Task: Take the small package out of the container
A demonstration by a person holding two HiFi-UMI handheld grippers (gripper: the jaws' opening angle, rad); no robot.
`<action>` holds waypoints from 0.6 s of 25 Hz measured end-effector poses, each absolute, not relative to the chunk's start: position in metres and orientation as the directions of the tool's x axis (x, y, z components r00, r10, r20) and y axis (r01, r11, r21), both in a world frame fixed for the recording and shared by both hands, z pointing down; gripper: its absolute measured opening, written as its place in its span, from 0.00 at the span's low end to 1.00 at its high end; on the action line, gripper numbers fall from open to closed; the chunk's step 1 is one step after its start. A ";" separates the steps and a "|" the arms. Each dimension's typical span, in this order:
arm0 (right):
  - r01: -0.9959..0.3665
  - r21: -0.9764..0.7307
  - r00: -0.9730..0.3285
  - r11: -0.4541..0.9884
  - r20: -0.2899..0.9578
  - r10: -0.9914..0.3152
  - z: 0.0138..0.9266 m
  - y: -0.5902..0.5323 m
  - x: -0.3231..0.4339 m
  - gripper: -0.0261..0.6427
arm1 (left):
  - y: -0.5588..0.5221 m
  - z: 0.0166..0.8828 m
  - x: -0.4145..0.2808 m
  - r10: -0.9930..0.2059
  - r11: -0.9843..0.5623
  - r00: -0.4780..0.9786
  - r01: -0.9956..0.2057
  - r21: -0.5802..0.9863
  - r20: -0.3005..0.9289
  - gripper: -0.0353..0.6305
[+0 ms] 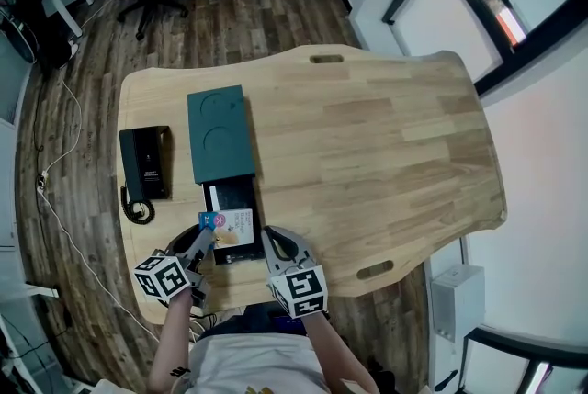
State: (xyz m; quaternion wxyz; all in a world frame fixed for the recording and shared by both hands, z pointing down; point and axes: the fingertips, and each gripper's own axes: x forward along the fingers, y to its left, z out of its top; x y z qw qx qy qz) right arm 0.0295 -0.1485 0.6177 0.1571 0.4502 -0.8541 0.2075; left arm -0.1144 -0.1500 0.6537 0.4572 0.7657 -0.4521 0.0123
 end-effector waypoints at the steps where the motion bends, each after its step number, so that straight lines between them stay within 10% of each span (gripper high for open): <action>1: -0.836 -0.207 -0.542 0.508 0.453 -0.707 0.615 -0.150 0.030 0.05 | -0.152 0.650 -0.115 -0.688 -0.174 0.592 -0.697 0.696 0.420 0.20; 15: -0.863 -0.160 -0.503 0.479 0.345 -0.792 0.556 -0.144 0.044 0.05 | -0.154 0.582 -0.103 -0.730 -0.313 0.608 -0.704 0.637 0.313 0.21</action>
